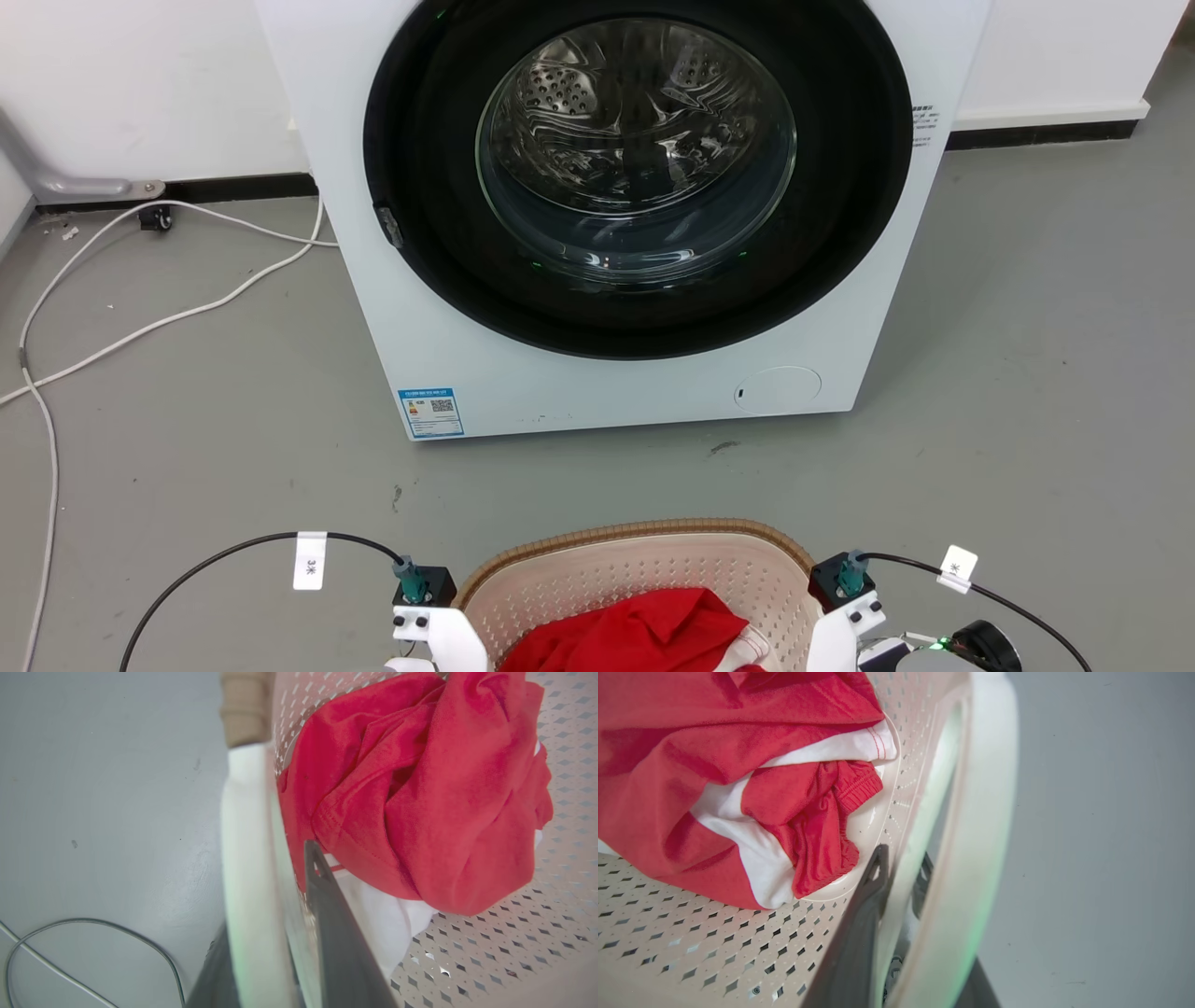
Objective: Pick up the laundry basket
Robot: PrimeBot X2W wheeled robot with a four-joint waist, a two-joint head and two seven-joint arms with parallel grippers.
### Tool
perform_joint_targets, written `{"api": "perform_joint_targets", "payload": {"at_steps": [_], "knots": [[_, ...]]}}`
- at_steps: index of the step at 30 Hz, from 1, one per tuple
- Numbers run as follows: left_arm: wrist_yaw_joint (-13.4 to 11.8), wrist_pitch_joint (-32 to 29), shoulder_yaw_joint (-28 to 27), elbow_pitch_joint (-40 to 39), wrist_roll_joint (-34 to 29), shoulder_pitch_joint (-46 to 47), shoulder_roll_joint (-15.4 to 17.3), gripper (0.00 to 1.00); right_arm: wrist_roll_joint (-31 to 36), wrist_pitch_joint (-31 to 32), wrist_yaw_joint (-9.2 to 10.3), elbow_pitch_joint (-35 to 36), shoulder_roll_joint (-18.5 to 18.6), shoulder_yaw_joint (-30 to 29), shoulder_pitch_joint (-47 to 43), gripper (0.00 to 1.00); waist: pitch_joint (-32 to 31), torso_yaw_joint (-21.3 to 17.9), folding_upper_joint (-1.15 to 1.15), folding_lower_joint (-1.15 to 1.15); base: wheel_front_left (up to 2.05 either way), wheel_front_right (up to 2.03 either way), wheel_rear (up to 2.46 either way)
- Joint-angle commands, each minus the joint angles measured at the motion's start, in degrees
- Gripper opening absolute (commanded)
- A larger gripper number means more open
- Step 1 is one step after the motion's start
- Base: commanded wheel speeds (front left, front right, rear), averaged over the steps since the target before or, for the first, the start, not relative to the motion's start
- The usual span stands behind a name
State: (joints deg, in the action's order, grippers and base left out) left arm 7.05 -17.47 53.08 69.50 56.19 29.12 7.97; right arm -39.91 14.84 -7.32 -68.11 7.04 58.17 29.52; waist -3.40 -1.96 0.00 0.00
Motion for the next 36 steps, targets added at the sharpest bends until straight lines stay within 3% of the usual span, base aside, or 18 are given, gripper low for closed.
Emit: {"api": "perform_joint_targets", "payload": {"at_steps": [1,36], "knots": [[0.7,0.5,0.5,-0.7,0.0,1.0,-0.1,0.0,-0.1,-0.1,-0.3,0.4,0.1,1.3,0.9,0.0,0.0,-0.1,0.0,0.0,0.0,0.0,0.0],[0.7,2.4,5.5,-0.2,5.0,2.6,0.1,0.0,-10.9,-3.5,-0.3,-1.6,0.8,12.1,3.2,0.0,0.9,-0.2,0.0,0.0,0.0,0.0,0.0]]}}
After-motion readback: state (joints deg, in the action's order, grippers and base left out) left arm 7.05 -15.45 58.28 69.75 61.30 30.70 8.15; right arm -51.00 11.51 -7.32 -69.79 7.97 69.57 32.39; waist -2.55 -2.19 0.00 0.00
